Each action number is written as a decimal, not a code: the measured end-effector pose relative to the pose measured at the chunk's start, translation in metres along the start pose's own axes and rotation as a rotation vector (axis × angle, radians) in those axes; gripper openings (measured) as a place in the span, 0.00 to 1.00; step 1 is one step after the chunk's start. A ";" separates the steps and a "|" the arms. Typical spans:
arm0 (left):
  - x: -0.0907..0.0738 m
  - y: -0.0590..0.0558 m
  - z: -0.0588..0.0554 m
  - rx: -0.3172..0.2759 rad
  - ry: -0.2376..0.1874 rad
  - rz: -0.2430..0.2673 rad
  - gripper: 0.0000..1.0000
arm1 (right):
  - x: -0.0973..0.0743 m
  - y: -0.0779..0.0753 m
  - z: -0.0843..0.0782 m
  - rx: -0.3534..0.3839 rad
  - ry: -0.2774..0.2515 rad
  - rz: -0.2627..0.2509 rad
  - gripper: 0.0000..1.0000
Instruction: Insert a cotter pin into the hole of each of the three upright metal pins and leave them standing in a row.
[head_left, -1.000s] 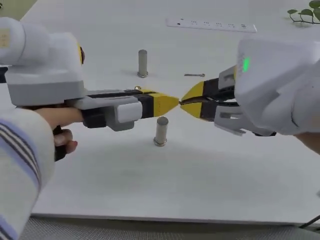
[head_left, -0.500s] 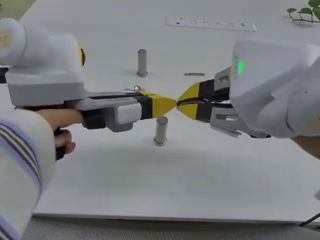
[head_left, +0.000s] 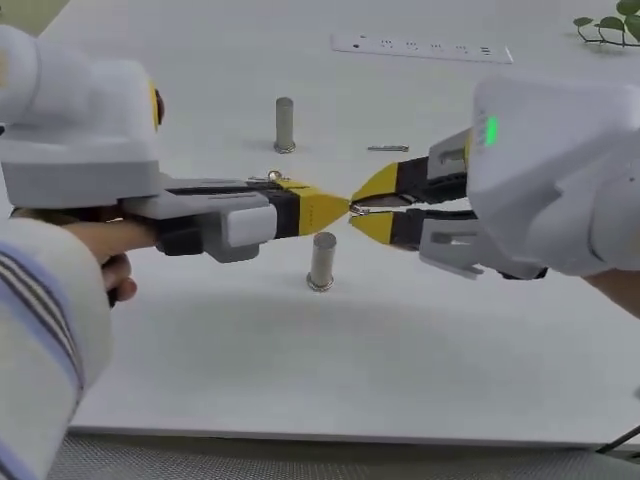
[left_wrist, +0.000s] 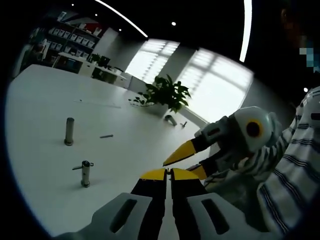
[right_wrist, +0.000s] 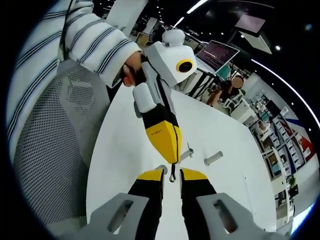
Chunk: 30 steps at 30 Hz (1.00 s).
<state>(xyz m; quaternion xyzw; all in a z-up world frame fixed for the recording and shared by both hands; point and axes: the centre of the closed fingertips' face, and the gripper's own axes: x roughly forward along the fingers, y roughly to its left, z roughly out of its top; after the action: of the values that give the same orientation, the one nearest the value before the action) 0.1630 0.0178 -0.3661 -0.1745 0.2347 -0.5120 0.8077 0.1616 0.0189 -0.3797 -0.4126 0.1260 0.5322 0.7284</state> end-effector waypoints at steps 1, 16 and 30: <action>0.000 0.000 0.000 0.005 -0.001 -0.003 0.00 | 0.000 0.000 -0.001 0.013 -0.001 0.000 0.10; -0.005 -0.028 -0.001 0.261 0.050 -0.108 0.00 | -0.004 0.011 0.001 0.340 -0.130 0.145 0.10; -0.012 -0.027 -0.016 0.319 0.120 -0.165 0.00 | -0.003 0.036 0.007 0.342 -0.141 0.240 0.00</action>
<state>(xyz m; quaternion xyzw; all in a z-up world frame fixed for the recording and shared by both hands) 0.1295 0.0172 -0.3626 -0.0317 0.1833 -0.6168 0.7648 0.1275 0.0256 -0.3902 -0.2267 0.2115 0.6135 0.7263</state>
